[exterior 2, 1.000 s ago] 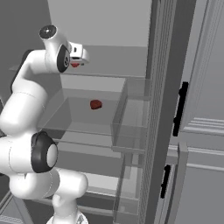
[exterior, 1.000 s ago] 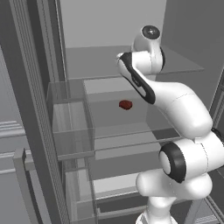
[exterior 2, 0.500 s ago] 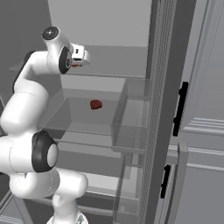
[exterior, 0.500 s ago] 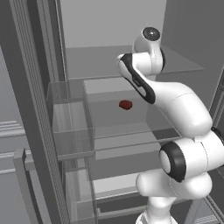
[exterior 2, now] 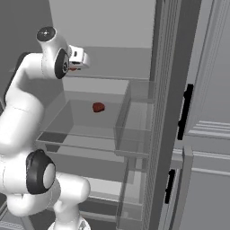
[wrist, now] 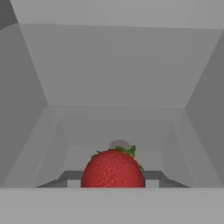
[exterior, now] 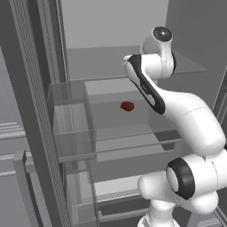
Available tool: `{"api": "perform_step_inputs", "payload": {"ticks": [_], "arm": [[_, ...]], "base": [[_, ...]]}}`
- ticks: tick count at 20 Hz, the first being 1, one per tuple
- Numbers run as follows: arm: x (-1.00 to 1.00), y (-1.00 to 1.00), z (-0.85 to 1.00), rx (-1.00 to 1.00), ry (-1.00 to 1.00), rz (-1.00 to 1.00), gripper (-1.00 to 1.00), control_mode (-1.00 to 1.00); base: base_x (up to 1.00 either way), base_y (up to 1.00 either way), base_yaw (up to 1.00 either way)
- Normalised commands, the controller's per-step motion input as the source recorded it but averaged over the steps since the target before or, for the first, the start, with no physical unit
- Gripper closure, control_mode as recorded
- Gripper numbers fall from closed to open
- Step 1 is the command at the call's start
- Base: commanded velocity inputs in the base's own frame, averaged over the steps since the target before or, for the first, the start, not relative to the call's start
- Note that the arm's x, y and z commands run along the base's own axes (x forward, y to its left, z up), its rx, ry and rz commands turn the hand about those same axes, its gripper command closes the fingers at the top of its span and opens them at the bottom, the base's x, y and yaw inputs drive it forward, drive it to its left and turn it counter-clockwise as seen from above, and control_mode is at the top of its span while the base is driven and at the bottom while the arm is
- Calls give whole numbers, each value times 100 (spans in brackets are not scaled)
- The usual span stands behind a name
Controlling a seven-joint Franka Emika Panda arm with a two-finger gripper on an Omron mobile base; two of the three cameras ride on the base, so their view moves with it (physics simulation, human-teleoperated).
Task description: Take the strawberry from the fridge and place it on top of the pancake, located on the dining counter.
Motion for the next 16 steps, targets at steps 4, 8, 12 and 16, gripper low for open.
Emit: {"api": "perform_step_inputs", "payload": {"ticks": [4,8,12,16], "arm": [[-100,0,1,7,-5,0,100,-100],[-100,-1,5,9,-1,0,100,-100],[-100,0,14,8,0,0,100,-100],[-100,-4,27,3,-1,0,100,-100]], "base": [[0,0,0],[0,0,0],[0,0,0],[0,0,0]]}}
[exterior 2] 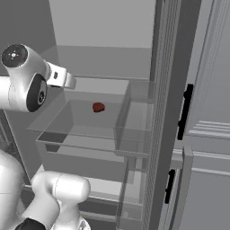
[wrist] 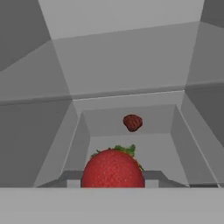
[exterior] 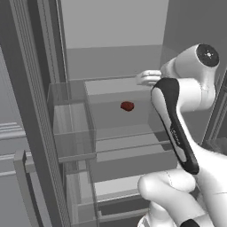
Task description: Take the strawberry from the fridge and place it on top of the pancake, located on the dining counter.
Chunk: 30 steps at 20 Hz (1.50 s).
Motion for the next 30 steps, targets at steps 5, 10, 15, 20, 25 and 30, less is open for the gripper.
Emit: {"api": "perform_step_inputs", "payload": {"ticks": [5,10,15,20,25,30], "arm": [[-100,-20,5,0,-8,-1,100,-100],[-32,-4,-8,0,0,-3,100,-100],[-1,1,-3,-1,0,0,100,100],[0,0,0,0,0,0,100,100],[0,0,0,0,0,0,100,100],[0,0,0,0,0,0,100,100]], "base": [[0,0,0],[0,0,0],[-67,0,-1],[-100,17,-14],[-100,37,-30],[-91,65,-48]]}}
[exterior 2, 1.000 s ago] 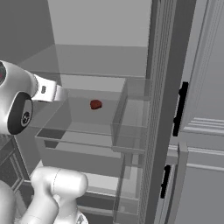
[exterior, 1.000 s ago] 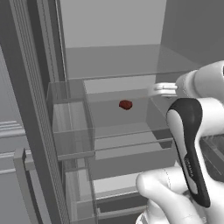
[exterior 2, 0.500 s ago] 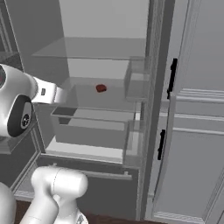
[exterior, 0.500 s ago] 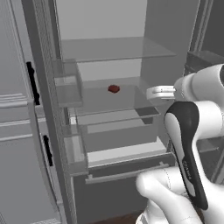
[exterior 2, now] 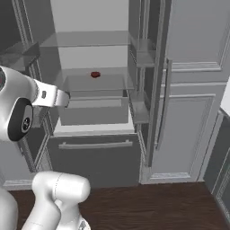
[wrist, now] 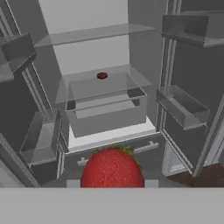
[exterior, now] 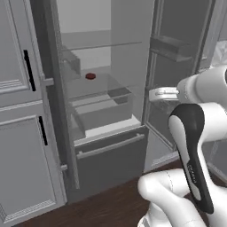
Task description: Take the strawberry from the fridge and place it on top of the pancake, located on the dining counter.
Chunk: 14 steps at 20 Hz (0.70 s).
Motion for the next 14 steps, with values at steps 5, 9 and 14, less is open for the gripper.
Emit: {"api": "perform_step_inputs", "payload": {"ticks": [5,9,14], "arm": [[0,0,0,0,0,0,100,100],[0,0,0,0,0,0,100,100],[0,0,0,0,0,0,100,100]], "base": [[-91,57,-56],[-88,31,-69],[-63,10,-86]]}}
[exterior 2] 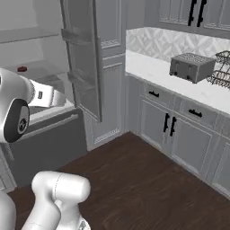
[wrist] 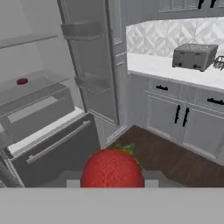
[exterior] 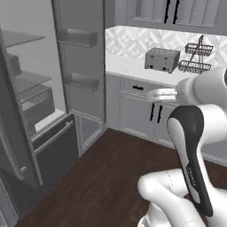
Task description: Take the strawberry from the fridge and place it on top of the pancake, located on the dining counter.
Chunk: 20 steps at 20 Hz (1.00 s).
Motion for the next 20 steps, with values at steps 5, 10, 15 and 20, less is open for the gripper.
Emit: {"api": "perform_step_inputs", "payload": {"ticks": [5,10,15,20], "arm": [[0,0,0,0,0,0,100,100],[0,0,0,0,0,0,100,100],[0,0,0,0,0,0,100,100],[0,0,0,0,0,0,100,100]], "base": [[-37,8,-92],[-29,0,-95],[-21,0,-97],[-7,0,-100]]}}
